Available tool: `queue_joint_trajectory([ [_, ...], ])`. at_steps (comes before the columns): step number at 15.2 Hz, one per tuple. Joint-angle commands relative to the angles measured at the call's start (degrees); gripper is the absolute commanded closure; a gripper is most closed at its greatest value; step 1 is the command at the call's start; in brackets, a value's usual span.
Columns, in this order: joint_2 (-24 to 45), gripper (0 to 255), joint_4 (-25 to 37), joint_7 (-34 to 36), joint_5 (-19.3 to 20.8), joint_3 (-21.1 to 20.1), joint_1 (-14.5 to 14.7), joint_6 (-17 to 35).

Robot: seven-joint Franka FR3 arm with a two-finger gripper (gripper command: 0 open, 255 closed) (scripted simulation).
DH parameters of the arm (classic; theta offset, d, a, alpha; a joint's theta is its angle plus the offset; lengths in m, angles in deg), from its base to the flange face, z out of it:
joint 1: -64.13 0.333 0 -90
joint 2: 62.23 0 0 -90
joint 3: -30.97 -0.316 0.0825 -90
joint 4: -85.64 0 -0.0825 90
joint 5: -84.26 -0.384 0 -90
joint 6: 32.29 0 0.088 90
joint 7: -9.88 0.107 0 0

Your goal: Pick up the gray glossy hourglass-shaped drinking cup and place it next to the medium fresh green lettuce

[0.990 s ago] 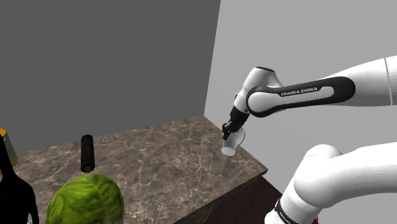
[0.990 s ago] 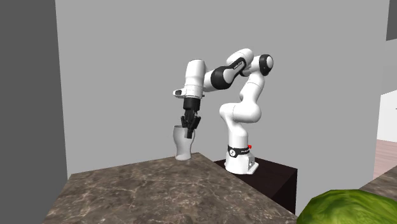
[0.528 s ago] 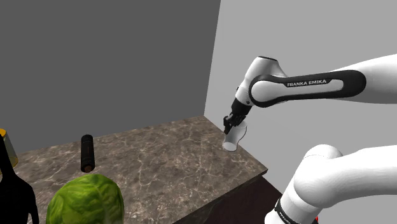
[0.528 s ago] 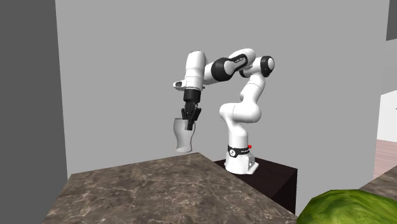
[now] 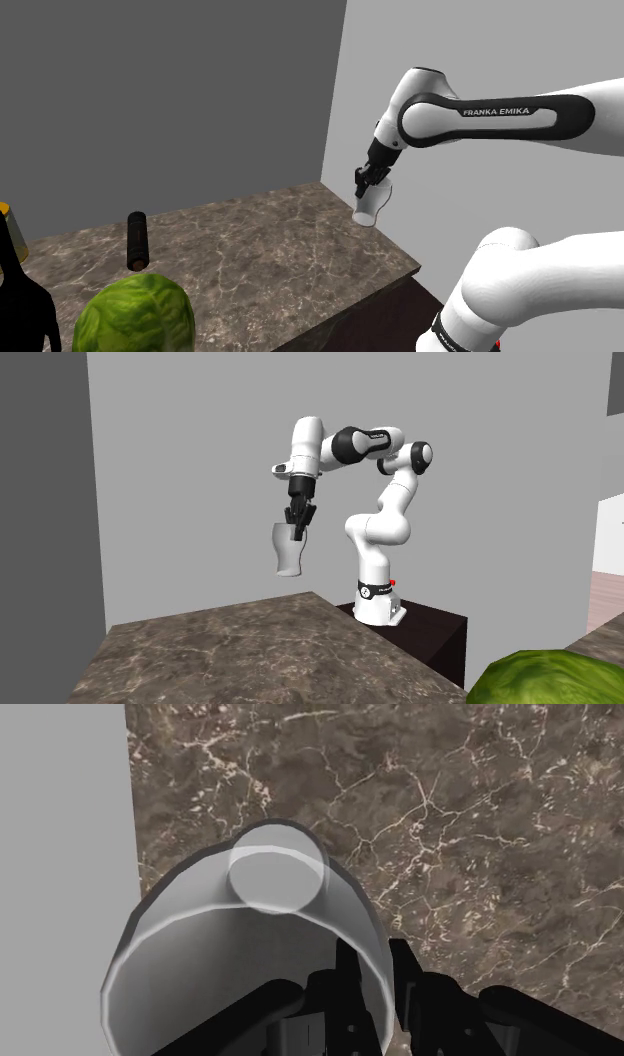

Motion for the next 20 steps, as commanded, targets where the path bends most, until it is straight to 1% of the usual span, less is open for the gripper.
queue_joint_trajectory([
  [1,-0.24,255,1.43,0.09,-0.03,0.03,-0.02,-1.47],
  [20,1.27,255,16.95,1.14,-0.06,-0.33,0.18,-15.43],
])
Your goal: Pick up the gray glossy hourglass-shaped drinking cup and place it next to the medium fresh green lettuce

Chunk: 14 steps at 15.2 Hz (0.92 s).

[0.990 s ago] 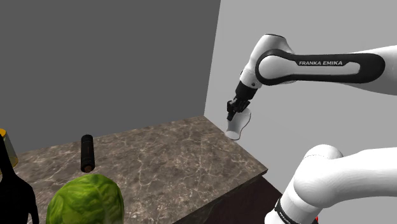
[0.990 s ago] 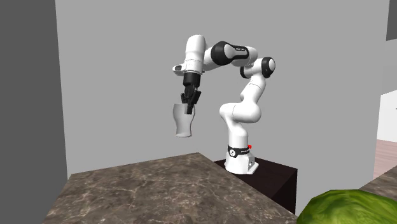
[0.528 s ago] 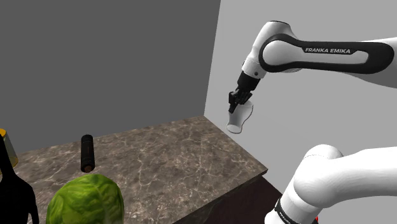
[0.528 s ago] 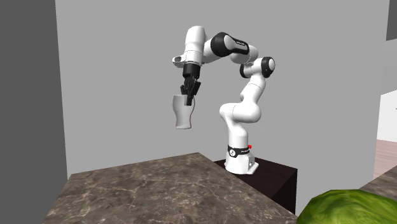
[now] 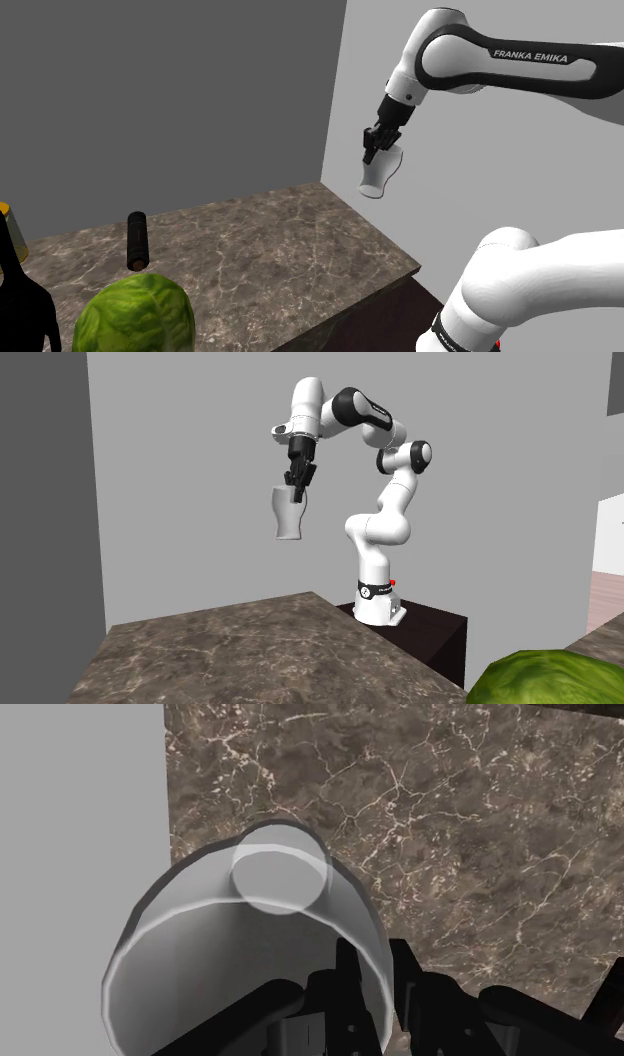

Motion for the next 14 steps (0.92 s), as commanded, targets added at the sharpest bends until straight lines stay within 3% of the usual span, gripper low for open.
queue_joint_trajectory([
  [1,0.50,255,1.90,0.10,-0.01,-0.02,0.04,-1.38],
  [3,0.73,255,2.94,0.16,-0.02,-0.03,0.06,-2.18],
  [14,0.78,255,3.57,15.34,-7.47,-14.79,4.61,-1.29],
])
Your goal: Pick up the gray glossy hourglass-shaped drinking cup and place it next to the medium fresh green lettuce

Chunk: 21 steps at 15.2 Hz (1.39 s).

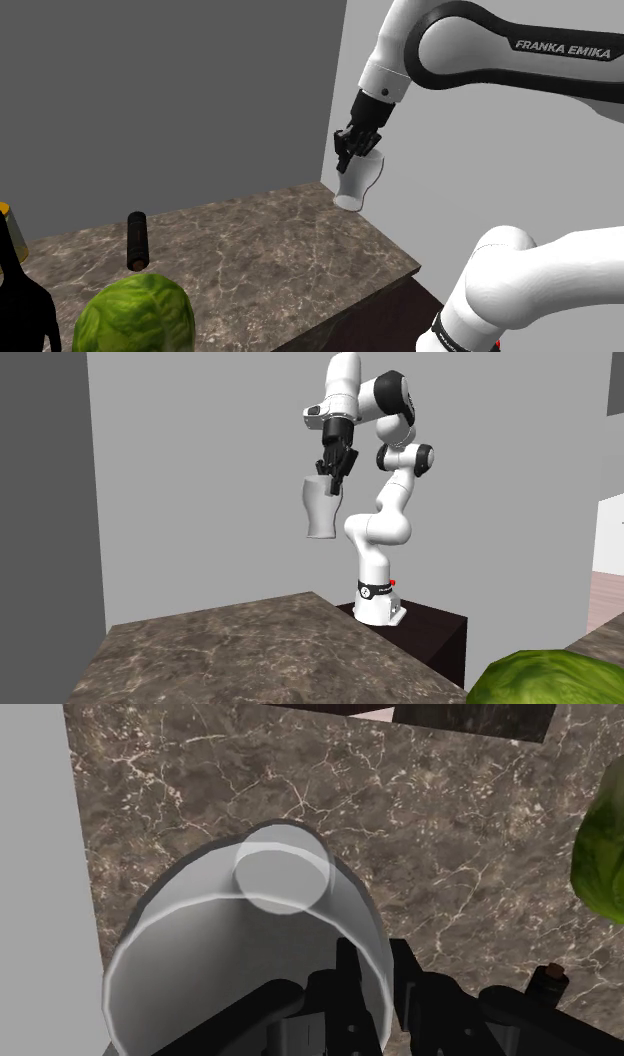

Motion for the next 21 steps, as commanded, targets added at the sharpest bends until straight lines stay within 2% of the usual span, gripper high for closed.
queue_joint_trajectory([
  [1,0.96,255,1.20,3.01,-1.33,-2.87,0.75,0.20],
  [11,8.60,255,9.09,16.92,-5.30,-16.78,2.27,2.31],
  [19,18.73,255,19.62,28.85,-3.95,-29.21,0.31,3.80],
  [21,18.49,255,17.93,28.79,-4.21,-29.43,0.48,5.28],
])
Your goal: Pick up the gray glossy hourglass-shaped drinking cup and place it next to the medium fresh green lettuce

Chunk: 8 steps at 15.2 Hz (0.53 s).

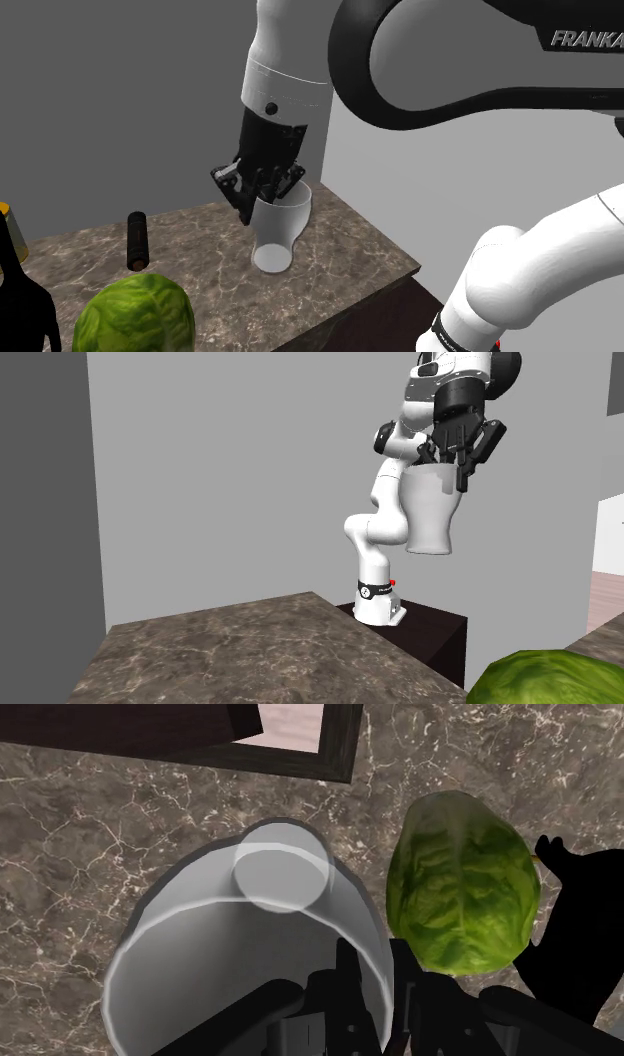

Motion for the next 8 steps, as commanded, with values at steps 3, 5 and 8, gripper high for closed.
queue_joint_trajectory([
  [3,0.11,255,-2.63,0.25,-0.30,-0.83,0.12,2.85],
  [5,0.01,255,-4.20,0.22,-0.53,-1.12,0.26,4.34],
  [8,-0.04,255,-6.48,0.22,-0.86,-1.61,0.43,6.60],
])
